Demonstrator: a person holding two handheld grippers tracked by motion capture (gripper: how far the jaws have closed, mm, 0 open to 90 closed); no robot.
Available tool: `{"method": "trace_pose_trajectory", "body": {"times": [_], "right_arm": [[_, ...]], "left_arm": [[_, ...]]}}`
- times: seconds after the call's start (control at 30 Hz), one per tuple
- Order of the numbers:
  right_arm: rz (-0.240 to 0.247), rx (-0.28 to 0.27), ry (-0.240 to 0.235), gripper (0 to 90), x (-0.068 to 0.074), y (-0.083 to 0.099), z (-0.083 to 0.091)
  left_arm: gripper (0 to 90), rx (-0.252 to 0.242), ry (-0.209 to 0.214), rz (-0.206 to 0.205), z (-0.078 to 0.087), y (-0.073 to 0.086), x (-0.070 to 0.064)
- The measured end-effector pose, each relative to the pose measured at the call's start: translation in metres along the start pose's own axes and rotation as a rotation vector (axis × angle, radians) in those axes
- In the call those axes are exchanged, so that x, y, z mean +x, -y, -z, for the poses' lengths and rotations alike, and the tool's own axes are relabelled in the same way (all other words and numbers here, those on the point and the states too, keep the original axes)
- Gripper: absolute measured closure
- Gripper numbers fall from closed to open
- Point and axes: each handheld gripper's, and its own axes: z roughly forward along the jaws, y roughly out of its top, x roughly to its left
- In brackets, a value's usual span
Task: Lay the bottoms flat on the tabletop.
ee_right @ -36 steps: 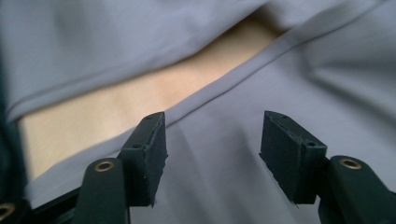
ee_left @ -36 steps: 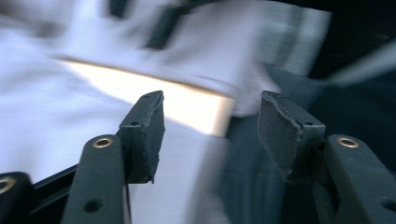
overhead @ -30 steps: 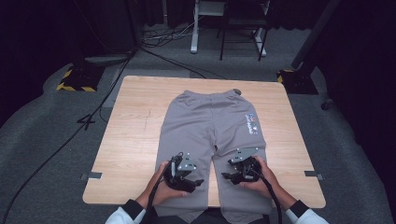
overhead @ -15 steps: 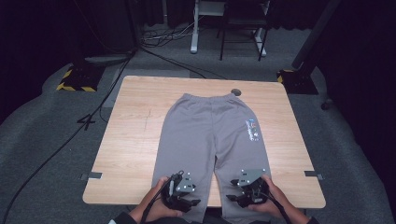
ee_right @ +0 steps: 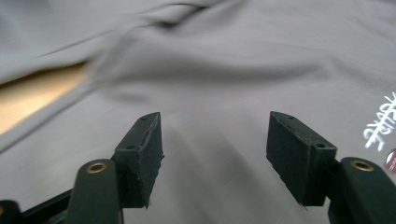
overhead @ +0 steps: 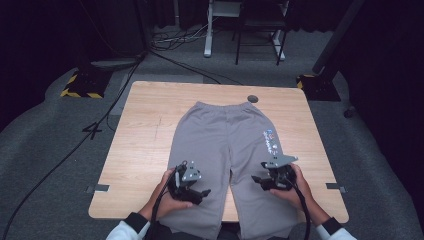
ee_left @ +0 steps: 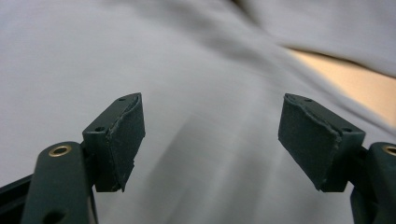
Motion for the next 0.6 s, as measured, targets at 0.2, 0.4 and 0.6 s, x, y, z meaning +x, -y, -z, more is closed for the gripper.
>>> {"method": "trace_pose_trajectory", "body": {"times": [0.2, 0.4, 0.6], "right_arm": [[-0.018, 0.026, -0.029, 34.3, -0.003, -0.004, -0.02], [0.022, 0.025, -0.116, 33.7, 0.019, 0.012, -0.004], [0.06, 0.044, -0.147, 28.7, 0.031, 0.033, 0.02]], "left_arm": [[22.4, 0.014, -0.02, 0.027, -0.013, 0.006, 0.015], [22.3, 0.011, 0.001, -0.003, 0.007, 0.026, 0.014], [21.5, 0.009, -0.023, 0.028, 0.028, 0.048, 0.016]]}}
